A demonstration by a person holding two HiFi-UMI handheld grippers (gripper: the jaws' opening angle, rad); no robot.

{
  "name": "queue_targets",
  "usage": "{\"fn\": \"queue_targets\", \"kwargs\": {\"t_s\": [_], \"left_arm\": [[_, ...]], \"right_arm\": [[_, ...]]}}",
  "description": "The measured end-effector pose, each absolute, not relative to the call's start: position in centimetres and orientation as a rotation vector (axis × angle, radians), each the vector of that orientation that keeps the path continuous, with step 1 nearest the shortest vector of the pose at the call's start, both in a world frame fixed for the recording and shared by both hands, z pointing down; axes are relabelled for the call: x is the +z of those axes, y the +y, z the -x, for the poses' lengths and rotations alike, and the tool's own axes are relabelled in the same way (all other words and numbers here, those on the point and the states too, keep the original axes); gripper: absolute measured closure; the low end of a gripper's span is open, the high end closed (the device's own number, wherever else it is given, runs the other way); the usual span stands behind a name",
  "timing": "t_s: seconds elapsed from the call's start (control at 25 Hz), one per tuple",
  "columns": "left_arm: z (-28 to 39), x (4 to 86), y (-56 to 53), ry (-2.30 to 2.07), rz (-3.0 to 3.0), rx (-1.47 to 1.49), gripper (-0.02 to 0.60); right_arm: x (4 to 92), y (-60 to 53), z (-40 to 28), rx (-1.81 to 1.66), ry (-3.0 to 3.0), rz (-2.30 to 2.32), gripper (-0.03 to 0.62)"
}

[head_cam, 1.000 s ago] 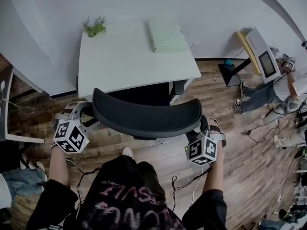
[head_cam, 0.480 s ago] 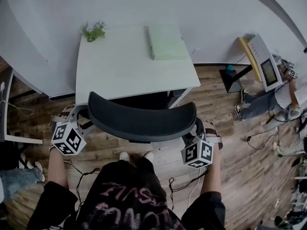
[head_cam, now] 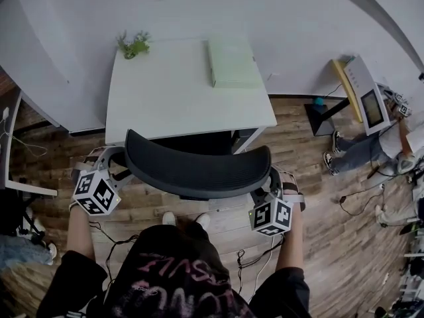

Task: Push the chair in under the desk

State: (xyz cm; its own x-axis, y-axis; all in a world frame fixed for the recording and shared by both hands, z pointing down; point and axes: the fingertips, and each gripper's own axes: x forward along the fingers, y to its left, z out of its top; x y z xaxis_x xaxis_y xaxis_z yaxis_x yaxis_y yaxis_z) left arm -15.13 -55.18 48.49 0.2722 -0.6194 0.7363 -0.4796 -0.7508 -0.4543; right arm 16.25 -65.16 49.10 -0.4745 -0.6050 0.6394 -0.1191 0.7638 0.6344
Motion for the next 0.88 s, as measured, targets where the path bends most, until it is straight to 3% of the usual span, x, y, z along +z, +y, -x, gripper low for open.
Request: {"fn": "queue_targets", "kwargs": {"t_s": [0.64, 0.88], "left_arm": [[15.7, 46.8, -53.8, 1.246, 2.386, -1.353, 0.334], [16.0, 45.0, -53.0, 1.358, 2.402, -1.204, 0.376]], "right_arm": [[47.1, -63.9, -17.5, -0.563, -2.115, -0.711, 0.339], [45.2, -63.1, -18.1, -0.411, -2.245, -0.884, 0.362]]}}
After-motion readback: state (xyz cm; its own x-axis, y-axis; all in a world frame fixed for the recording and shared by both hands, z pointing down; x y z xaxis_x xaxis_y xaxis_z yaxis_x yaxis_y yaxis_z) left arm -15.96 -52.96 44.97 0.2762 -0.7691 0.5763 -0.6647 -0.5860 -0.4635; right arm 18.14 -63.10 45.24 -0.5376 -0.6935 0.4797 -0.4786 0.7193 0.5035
